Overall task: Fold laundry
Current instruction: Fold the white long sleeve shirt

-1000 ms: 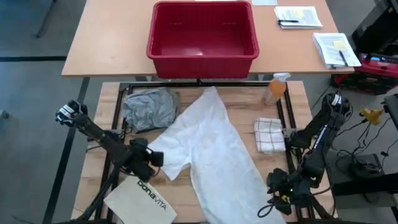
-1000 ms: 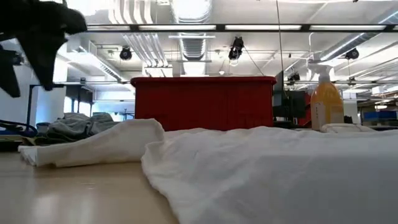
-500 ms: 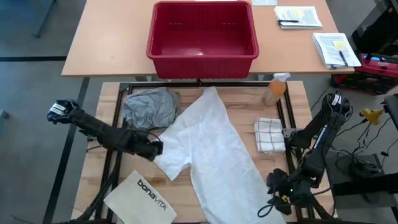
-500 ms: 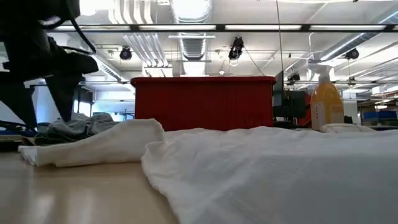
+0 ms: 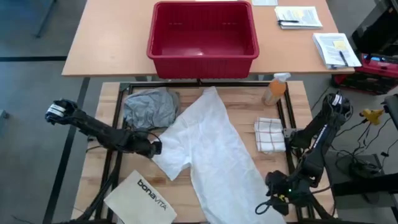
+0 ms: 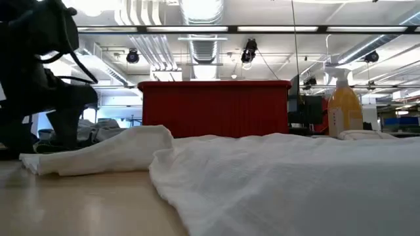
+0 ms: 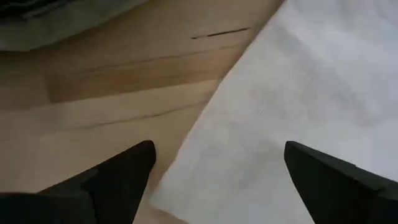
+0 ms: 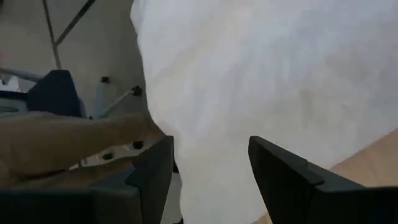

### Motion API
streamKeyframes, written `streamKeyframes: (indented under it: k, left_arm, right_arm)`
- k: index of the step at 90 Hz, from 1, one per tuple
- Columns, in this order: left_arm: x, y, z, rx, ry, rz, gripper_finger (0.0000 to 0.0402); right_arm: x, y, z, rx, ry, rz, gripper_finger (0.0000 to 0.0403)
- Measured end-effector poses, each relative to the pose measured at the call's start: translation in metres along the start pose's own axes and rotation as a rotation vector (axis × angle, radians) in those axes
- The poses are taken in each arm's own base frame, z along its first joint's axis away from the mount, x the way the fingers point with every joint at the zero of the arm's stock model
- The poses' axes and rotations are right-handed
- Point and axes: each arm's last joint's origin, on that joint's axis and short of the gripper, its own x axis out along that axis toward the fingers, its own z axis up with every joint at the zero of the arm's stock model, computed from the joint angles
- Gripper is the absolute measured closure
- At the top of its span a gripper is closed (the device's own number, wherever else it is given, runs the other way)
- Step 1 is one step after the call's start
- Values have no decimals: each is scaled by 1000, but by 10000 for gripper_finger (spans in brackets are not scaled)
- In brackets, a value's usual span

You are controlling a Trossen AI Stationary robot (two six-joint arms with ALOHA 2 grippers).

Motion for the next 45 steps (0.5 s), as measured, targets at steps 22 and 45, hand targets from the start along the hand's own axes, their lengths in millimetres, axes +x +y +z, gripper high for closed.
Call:
streamKeyframes:
  k: [22, 45]
  left_arm:
    - [-6, -9, 0, 13, -5, -21, 100]
    - [8, -20, -5, 8, -2, -87, 250]
  right_arm:
    - [1, 0, 3, 12, -11, 1, 209]
    - [1, -1, 7, 4, -25, -4, 208]
